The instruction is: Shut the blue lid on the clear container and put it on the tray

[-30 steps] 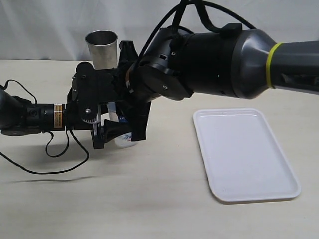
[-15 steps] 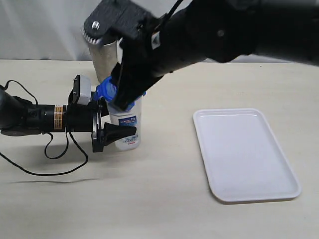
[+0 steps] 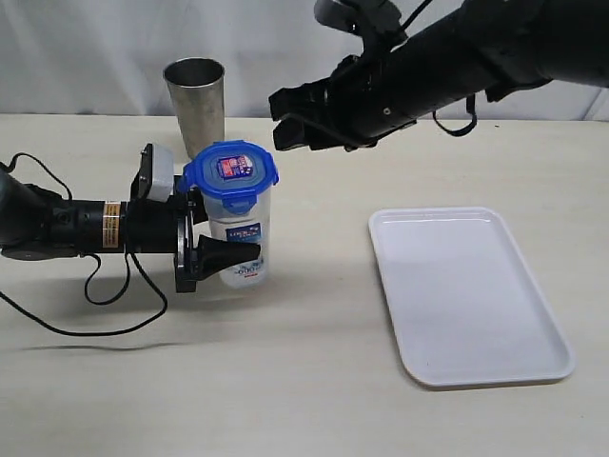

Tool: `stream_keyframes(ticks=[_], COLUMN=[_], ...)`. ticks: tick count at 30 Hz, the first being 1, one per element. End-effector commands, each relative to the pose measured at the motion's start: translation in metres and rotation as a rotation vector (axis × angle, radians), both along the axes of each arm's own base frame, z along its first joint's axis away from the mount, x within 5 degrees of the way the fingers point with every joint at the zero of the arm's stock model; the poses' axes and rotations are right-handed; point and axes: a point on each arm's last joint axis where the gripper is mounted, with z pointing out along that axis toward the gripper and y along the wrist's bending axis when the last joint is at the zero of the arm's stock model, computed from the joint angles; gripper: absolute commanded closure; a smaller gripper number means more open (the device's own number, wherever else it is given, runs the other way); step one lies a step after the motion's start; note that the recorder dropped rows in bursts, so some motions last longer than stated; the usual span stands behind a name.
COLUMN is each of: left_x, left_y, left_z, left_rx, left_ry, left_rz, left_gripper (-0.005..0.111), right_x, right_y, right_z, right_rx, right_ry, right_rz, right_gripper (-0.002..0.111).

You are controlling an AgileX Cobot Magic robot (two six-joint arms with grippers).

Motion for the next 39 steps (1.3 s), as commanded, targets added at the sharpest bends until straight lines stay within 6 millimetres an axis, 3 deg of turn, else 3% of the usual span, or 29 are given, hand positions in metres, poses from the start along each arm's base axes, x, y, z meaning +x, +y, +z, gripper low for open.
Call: stream_keyframes(ticks=[1, 5, 12, 15, 20, 23, 26, 28, 30, 33, 36, 39], left_x=[-0.003, -0.003, -0.003, -0.003, -0.004, -0.004, -0.001, -0.004, -0.006, -0.010, -0.011, -0.012], left_y=[-0.003, -0.003, -0.002, -0.003, -0.003, -0.003, -0.002, -0.007, -0.013, -0.021, -0.023, -0.023], left_z=[-0.003, -0.003, -0.003, -0.003, -0.003, 0.000, 0.002, 0.001, 0.001, 0.001, 0.001, 0.001], left_rx=[0.015, 0.012, 0.011, 0.030, 0.048, 0.091, 0.097, 0.106, 0.106, 0.101, 0.100, 0.101], left_ry=[0.005, 0.006, 0.002, -0.075, -0.148, -0.386, -0.458, -0.509, -0.532, -0.537, -0.538, -0.537], left_rz=[-0.022, -0.016, -0.014, -0.040, -0.070, -0.129, -0.113, -0.150, -0.173, -0.196, -0.210, -0.218], left_gripper=[0.107, 0.107, 0.107, 0.107, 0.107, 0.107, 0.107, 0.107, 0.107, 0.107, 0.107, 0.107], right_x=[0.007, 0.009, 0.007, 0.004, 0.004, -0.002, -0.015, -0.031, -0.036, -0.035, -0.022, -0.018], right_y=[0.007, 0.011, 0.021, 0.020, 0.009, 0.004, 0.001, 0.001, 0.008, 0.019, 0.021, 0.024], right_z=[-0.017, -0.029, -0.025, -0.026, -0.029, -0.013, 0.015, 0.038, 0.047, 0.052, 0.053, 0.058], right_rx=[0.089, 0.102, 0.121, 0.113, -0.067, -0.150, -0.205, -0.275, -0.296, -0.320, -0.495, -0.541], right_ry=[0.049, 0.100, 0.215, 0.235, 0.151, 0.000, -0.206, -0.433, -0.524, -0.532, -0.403, -0.280], right_rz=[0.051, 0.084, 0.200, 0.228, 0.282, 0.425, 0.613, 0.819, 0.855, 0.743, 0.688, 0.800], right_gripper=[0.062, 0.062, 0.062, 0.062, 0.062, 0.062, 0.062, 0.062, 0.062, 0.062, 0.062, 0.062])
